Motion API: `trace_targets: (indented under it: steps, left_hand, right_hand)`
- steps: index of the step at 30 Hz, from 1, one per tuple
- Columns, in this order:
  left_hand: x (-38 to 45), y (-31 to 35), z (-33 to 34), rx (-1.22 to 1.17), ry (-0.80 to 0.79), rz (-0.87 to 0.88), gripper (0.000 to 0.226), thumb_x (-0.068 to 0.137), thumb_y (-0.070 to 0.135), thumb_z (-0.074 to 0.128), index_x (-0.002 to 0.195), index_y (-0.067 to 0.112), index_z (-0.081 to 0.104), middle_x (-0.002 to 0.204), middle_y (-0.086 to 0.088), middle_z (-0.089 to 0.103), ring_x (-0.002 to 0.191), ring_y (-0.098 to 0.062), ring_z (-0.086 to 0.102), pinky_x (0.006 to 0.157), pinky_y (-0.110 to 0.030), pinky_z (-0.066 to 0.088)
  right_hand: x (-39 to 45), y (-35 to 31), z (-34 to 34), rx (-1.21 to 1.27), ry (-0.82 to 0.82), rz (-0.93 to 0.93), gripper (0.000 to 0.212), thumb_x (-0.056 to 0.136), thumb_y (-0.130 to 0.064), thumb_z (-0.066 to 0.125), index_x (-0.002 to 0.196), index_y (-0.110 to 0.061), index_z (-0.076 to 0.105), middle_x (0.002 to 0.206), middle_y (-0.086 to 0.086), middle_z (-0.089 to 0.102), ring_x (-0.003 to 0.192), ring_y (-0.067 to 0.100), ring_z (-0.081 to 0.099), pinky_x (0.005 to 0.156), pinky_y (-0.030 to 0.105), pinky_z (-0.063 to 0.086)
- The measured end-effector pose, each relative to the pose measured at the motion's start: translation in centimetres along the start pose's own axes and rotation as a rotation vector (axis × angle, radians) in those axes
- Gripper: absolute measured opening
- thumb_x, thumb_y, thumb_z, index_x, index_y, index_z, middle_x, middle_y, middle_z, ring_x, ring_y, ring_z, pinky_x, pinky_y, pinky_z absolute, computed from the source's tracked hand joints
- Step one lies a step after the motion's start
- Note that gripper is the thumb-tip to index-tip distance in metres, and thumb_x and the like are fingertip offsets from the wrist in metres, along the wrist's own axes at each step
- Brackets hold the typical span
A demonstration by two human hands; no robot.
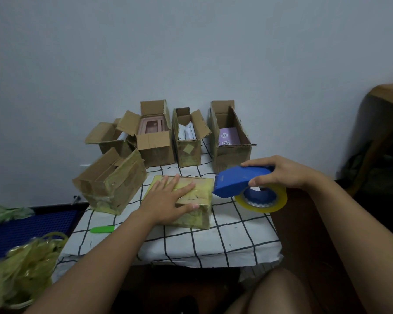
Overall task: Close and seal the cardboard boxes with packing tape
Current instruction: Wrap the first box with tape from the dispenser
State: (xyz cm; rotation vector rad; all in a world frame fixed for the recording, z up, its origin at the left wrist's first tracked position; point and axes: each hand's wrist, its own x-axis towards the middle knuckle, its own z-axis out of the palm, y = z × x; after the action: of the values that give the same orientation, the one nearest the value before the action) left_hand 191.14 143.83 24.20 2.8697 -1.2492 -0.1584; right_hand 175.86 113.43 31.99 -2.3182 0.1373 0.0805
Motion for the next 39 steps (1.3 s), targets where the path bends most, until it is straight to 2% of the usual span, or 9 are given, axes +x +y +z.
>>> trace_targets:
  steps: [2, 5, 8, 13, 16, 20, 24, 33, 39]
  left_hand:
    - [0.1, 0.2, -0.3, -0.002, 0.017, 0.029, 0.086, 0.072, 0.092, 0.007, 0.15, 0.054, 0.005, 0.164, 0.002, -0.006, 0.15, -0.025, -0.011, 0.12, -0.044, -0.003]
    - [0.2, 1.9, -1.0, 0.057, 0.083, 0.109, 0.094, 0.079, 0.082, 0.012, 0.156, 0.027, 0.016, 0.165, -0.001, 0.001, 0.151, -0.02, -0.009, 0.12, -0.039, -0.002]
    - [0.3, 4.5, -0.6, 0.056, 0.042, 0.044, 0.105, 0.082, 0.084, 0.025, 0.157, 0.013, 0.007, 0.164, -0.007, 0.001, 0.151, -0.023, 0.001, 0.123, -0.042, 0.007]
    - [1.1, 5.5, 0.8, 0.103, 0.118, 0.085, 0.084, 0.094, 0.067, 0.031, 0.157, 0.019, 0.001, 0.165, -0.008, -0.002, 0.151, -0.023, -0.004, 0.122, -0.042, 0.0]
    - [1.5, 4.8, 0.9, 0.072, 0.106, 0.182, 0.088, 0.086, 0.068, 0.014, 0.157, 0.018, 0.001, 0.165, -0.003, -0.003, 0.151, -0.018, -0.003, 0.12, -0.034, -0.002]
    - [1.6, 4.4, 1.0, 0.05, 0.104, 0.231, 0.083, 0.078, 0.067, 0.001, 0.155, 0.036, 0.001, 0.165, -0.001, 0.0, 0.152, -0.021, 0.001, 0.12, -0.038, 0.002]
    - [1.4, 4.0, 1.6, 0.066, 0.135, 0.237, 0.077, 0.083, 0.066, 0.002, 0.155, 0.038, 0.002, 0.162, 0.014, -0.003, 0.151, -0.021, 0.002, 0.12, -0.039, 0.003]
    - [0.8, 4.2, 1.3, 0.033, 0.103, 0.224, 0.074, 0.088, 0.068, 0.013, 0.155, 0.038, 0.002, 0.163, 0.013, 0.001, 0.151, -0.019, 0.001, 0.12, -0.041, 0.006]
    - [0.9, 4.5, 1.0, 0.016, 0.078, 0.206, 0.064, 0.1, 0.053, 0.032, 0.155, 0.038, 0.005, 0.163, 0.013, 0.0, 0.151, -0.02, 0.001, 0.12, -0.041, 0.004]
  right_hand:
    - [0.0, 0.2, 0.7, -0.002, 0.01, 0.001, 0.049, 0.082, -0.042, 0.077, 0.128, -0.046, 0.06, 0.119, -0.015, 0.058, 0.102, 0.011, 0.06, 0.081, 0.019, 0.048]
    - [0.2, 0.1, 1.6, -0.005, 0.038, -0.006, 0.048, 0.083, -0.04, 0.077, 0.128, -0.044, 0.061, 0.118, -0.018, 0.057, 0.101, 0.008, 0.059, 0.079, 0.017, 0.045]
    - [0.1, 0.0, 1.8, -0.011, 0.04, -0.009, 0.047, 0.083, -0.041, 0.077, 0.128, -0.042, 0.061, 0.118, -0.018, 0.058, 0.1, 0.007, 0.059, 0.077, 0.015, 0.044]
    - [-0.7, 0.0, 1.6, 0.0, 0.076, -0.009, 0.046, 0.083, -0.041, 0.077, 0.127, -0.042, 0.063, 0.118, -0.016, 0.062, 0.101, 0.005, 0.061, 0.081, 0.015, 0.045]
    - [-1.4, 0.2, 1.6, 0.026, 0.122, -0.011, 0.045, 0.083, -0.041, 0.076, 0.127, -0.04, 0.063, 0.118, -0.011, 0.064, 0.101, 0.007, 0.062, 0.083, 0.017, 0.047]
    - [-1.9, 0.5, 3.4, -0.028, 0.155, -0.005, 0.053, 0.083, -0.045, 0.076, 0.133, -0.032, 0.062, 0.119, -0.01, 0.062, 0.098, 0.003, 0.06, 0.082, 0.017, 0.044]
    - [-3.0, 1.4, 4.7, 0.032, 0.201, -0.013, 0.055, 0.084, -0.046, 0.075, 0.135, -0.032, 0.06, 0.123, -0.011, 0.06, 0.102, 0.003, 0.06, 0.082, 0.015, 0.044]
    - [-6.5, 3.0, 5.5, 0.043, 0.2, -0.027, 0.055, 0.084, -0.049, 0.074, 0.135, -0.038, 0.056, 0.126, -0.01, 0.06, 0.108, 0.009, 0.061, 0.095, 0.031, 0.052]
    - [-8.8, 3.9, 4.2, -0.035, 0.176, 0.035, 0.056, 0.082, -0.048, 0.075, 0.134, -0.038, 0.057, 0.121, -0.014, 0.061, 0.104, 0.006, 0.061, 0.084, 0.019, 0.047]
